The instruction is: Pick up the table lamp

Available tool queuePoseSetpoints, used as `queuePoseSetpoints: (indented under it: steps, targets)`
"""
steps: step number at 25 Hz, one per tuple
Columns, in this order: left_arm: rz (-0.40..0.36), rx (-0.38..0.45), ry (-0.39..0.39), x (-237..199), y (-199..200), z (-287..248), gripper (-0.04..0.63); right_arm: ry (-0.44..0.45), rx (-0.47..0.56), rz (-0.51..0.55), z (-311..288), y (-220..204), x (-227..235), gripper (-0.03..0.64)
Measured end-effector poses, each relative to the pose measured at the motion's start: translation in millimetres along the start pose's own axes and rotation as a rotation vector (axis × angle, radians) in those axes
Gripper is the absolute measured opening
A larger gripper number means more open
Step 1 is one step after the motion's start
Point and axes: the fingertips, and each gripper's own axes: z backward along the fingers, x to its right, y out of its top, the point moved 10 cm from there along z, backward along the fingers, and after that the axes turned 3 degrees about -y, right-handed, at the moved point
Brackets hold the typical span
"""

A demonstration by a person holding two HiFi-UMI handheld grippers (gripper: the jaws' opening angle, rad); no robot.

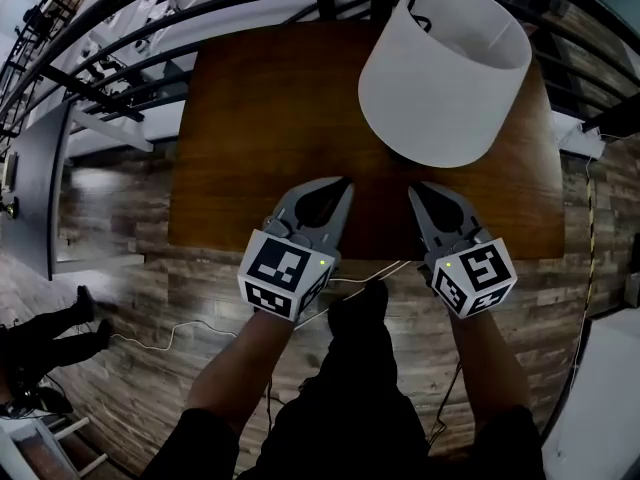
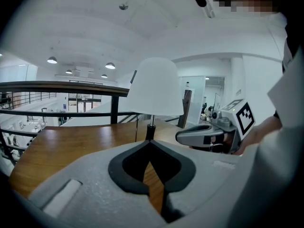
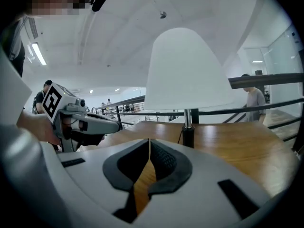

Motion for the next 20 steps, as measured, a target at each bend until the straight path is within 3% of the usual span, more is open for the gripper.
queuePoseSetpoints:
  steps: [8, 15, 20]
  targets:
    - [-0.025, -0.014, -0.02, -12, -2, -34, 0.006, -0.032, -0.011, -0.021, -23, -13, 22, 0.017]
    - [-0.022, 0.01, -0.014, -19, -5, -60, 0.006, -0.087, 0.076, -0.009, -42, -16, 42, 0.019]
    - [-0.014, 0.01, -0.013, -23, -9, -73, 0.006, -0.14, 0.072, -0.017, -57, -24, 52, 0.111]
